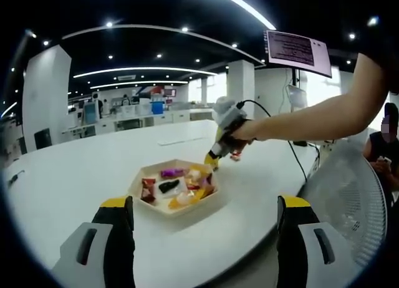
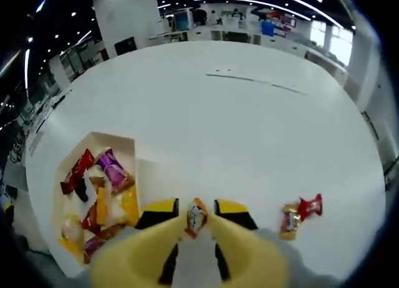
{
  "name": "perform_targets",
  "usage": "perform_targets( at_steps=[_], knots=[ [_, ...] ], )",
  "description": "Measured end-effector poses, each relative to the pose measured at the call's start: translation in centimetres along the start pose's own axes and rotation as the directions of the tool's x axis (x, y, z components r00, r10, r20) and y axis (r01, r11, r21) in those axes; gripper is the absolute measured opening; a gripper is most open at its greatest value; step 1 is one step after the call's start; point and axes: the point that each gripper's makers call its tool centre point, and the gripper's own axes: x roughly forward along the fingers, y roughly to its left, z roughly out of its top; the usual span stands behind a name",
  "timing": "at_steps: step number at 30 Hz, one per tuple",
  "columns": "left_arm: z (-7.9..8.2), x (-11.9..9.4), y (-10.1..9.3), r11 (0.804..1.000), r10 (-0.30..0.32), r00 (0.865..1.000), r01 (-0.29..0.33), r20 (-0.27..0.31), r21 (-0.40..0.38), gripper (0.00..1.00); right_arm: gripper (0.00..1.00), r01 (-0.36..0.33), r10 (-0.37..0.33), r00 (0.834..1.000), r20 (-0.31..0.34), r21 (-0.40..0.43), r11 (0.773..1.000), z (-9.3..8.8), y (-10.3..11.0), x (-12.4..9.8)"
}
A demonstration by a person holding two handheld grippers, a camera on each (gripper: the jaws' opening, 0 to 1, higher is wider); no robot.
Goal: Place the target food into the container with the food tongs after gripping and lifting it, then release it inside without dropping or visibly crushing the food.
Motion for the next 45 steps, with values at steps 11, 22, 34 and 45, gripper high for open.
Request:
perform_targets(
  at_steps=[11,22,34,45],
  knots=[
    [0.2,0.0,0.1,1.0,0.005,1.0,-0.006,0.008,0.012,0.95,0.2,-0.005,0.006,1.0,0.016,-0.062,0.998,0.6,-0.7,-2.1],
    [0.2,0.0,-0.1,1.0,-0.006,1.0,0.006,0.007,0.019,0.95,0.2,-0.007,0.017,0.992,0.126,-0.074,0.997,5.1,-0.1,-7.8],
    [0.5,0.0,-0.2,1.0,-0.013,0.999,0.013,0.032,0.017,0.95,0.2,-0.055,0.071,0.988,0.137,-0.115,0.992,6.6,3.2,-8.5],
    [0.6,0.0,-0.3,1.0,-0.02,0.999,0.019,0.037,0.012,0.95,0.2,-0.177,0.206,0.968,0.142,-0.198,0.964,8.5,11.2,-8.0]
  ],
)
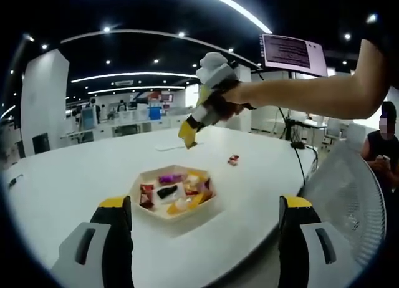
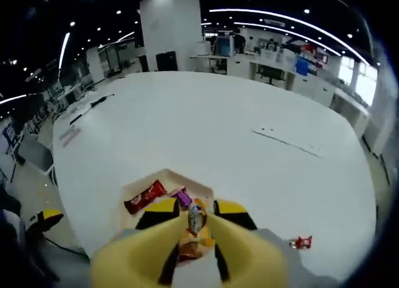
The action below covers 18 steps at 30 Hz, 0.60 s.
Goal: Place the target food into the container with the food tongs after gripping and lifting it, then release it inside without dropping or visibly crushing the food.
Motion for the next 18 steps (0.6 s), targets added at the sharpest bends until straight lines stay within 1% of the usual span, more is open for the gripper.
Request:
perform_targets(
  at_steps=[3,10,14,15,16,18],
  knots=[
    [0.1,0.0,0.1,1.0,0.005,1.0,-0.005,0.003,-0.002,0.95,0.2,-0.025,0.025,1.0,0.0,-0.03,0.999,0.6,1.7,0.5],
    [0.1,0.0,0.1,1.0,0.007,1.0,-0.007,0.004,-0.005,0.95,0.2,-0.061,0.06,0.998,-0.005,-0.045,0.997,1.0,3.2,1.0],
    [0.1,0.0,0.1,1.0,0.007,1.0,-0.007,0.003,-0.007,0.95,0.23,-0.07,0.07,0.998,-0.001,-0.042,0.997,1.0,3.5,1.1],
    [0.1,0.0,0.1,1.0,0.008,1.0,-0.008,0.004,-0.007,0.95,0.24,-0.073,0.074,0.997,0.007,-0.036,0.997,1.2,3.6,1.1],
    [0.1,0.0,0.1,1.0,0.009,1.0,-0.009,0.005,-0.006,0.94,0.27,-0.094,0.094,0.995,0.036,-0.006,0.996,1.6,4.0,1.1],
    [0.1,0.0,0.1,1.0,0.01,1.0,-0.01,0.007,-0.005,0.94,0.28,-0.104,0.104,0.994,0.028,-0.004,0.995,1.6,4.1,1.0]
  ],
)
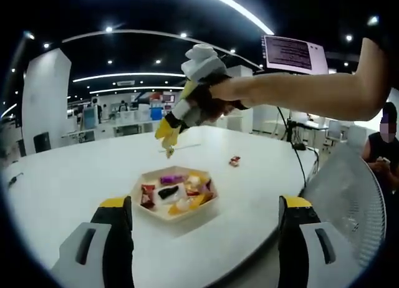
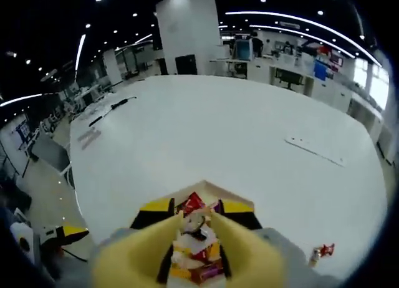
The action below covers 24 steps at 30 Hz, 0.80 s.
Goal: Place the target food into the container with the food tongs after gripping and lifting it, then release it inside without dropping or visibly crushing the food.
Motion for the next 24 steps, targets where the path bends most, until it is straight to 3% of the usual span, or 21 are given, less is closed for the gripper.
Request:
perform_targets(
  at_steps=[4,10,18,24],
  knots=[
    [0.0,0.0,0.0,1.0,-0.002,1.0,0.002,-0.002,-0.003,0.94,0.29,0.002,-0.002,1.0,-0.007,-0.018,1.0,-0.1,-0.3,-0.1],
    [0.1,0.0,0.0,1.0,0.001,1.0,-0.001,0.002,-0.002,0.94,0.3,0.031,-0.031,0.999,-0.018,-0.011,0.999,-0.8,-2.5,-1.1],
    [-0.1,0.0,0.0,1.0,-0.003,1.0,0.003,-0.007,-0.003,0.93,0.31,0.141,-0.14,0.989,-0.047,0.01,0.99,-3.4,-8.1,-3.7],
    [-0.3,0.0,-0.1,1.0,-0.009,1.0,0.009,-0.019,-0.005,0.92,0.31,0.237,-0.23,0.969,-0.086,0.075,0.969,-7.1,-13.9,-5.8]
  ],
)
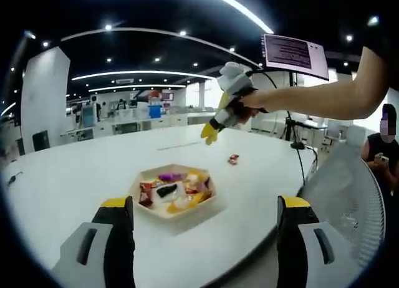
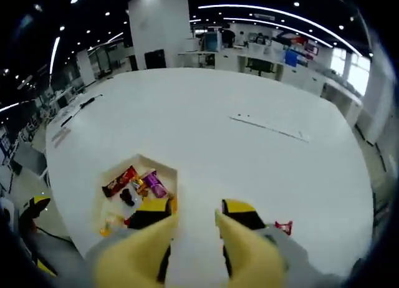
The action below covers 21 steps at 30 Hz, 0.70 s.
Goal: Place the target food into the container with the food tongs after gripping and lifting it, then release it inside without dropping or visibly crushing the food.
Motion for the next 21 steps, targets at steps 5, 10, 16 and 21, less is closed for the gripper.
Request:
perform_targets(
  at_steps=[5,10,16,21],
  knots=[
    [-0.2,0.0,0.1,1.0,0.004,1.0,-0.004,-0.014,-0.002,0.92,0.31,0.05,-0.047,0.998,-0.031,0.085,0.995,-2.6,-4.1,0.2],
    [-0.5,0.0,0.2,1.0,0.01,1.0,-0.01,-0.028,-0.002,0.92,0.31,0.102,-0.096,0.994,-0.055,0.121,0.987,-3.9,-7.0,0.8],
    [-0.6,0.0,0.3,1.0,0.017,0.999,-0.017,-0.033,-0.005,0.92,0.31,0.135,-0.123,0.988,-0.088,0.142,0.981,-5.3,-8.5,1.7],
    [-0.7,0.1,0.2,1.0,0.013,0.999,-0.013,-0.044,-0.006,0.91,0.31,0.139,-0.122,0.987,-0.109,0.165,0.977,-6.3,-8.7,2.3]
  ],
)
